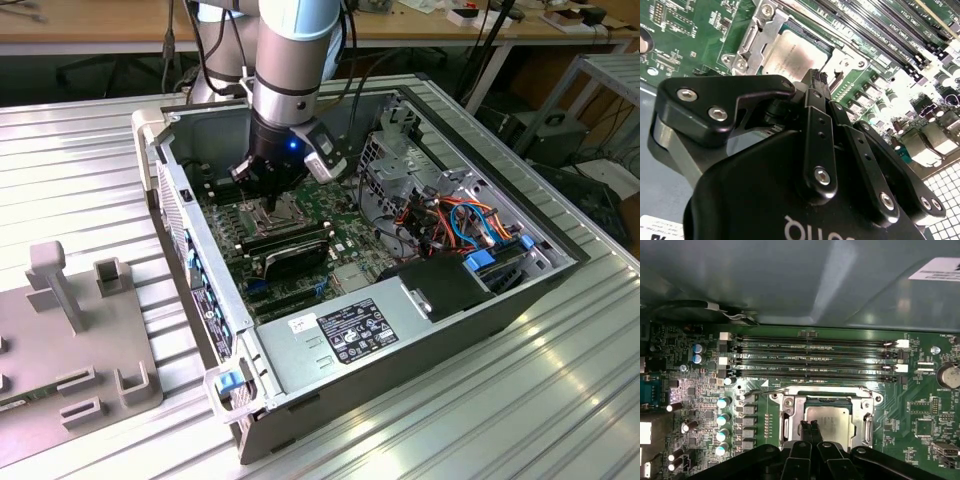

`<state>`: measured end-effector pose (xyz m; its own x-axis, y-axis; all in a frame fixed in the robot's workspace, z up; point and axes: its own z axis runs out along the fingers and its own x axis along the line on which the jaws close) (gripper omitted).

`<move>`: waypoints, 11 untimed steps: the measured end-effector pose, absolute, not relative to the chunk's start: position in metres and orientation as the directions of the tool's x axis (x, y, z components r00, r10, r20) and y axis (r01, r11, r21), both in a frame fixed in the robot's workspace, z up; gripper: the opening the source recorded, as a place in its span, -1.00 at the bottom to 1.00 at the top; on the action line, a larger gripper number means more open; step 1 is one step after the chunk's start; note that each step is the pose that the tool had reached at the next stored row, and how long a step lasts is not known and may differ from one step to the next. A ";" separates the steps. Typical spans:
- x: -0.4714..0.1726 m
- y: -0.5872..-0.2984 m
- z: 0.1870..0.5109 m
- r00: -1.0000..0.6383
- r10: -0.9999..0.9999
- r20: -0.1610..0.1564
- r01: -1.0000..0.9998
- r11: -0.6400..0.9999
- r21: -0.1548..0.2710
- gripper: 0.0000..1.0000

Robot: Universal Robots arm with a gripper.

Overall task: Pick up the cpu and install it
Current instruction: 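Close the cpu cover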

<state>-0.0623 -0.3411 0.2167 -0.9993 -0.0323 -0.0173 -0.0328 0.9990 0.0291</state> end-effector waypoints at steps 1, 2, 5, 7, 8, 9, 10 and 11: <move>-0.063 -0.341 0.217 -0.999 -0.032 -0.017 -0.033 0.999 0.029 -0.79; -0.063 -0.341 0.217 -0.999 -0.032 -0.017 -0.033 0.999 0.029 -0.79; -0.063 -0.341 0.217 -0.999 -0.032 -0.017 -0.033 0.999 0.029 -0.79; -0.065 -0.341 0.216 -0.999 -0.032 -0.017 -0.033 0.999 0.029 -0.79; -0.066 -0.341 0.216 -0.999 -0.032 -0.017 -0.033 0.999 0.029 -0.79; -0.067 -0.341 0.215 -0.999 -0.032 -0.017 -0.033 0.999 0.029 -0.79; -0.067 -0.341 0.214 -0.999 -0.033 -0.017 -0.033 0.999 0.029 -0.79; -0.067 -0.341 0.213 -0.999 -0.033 -0.017 -0.033 0.999 0.029 -0.79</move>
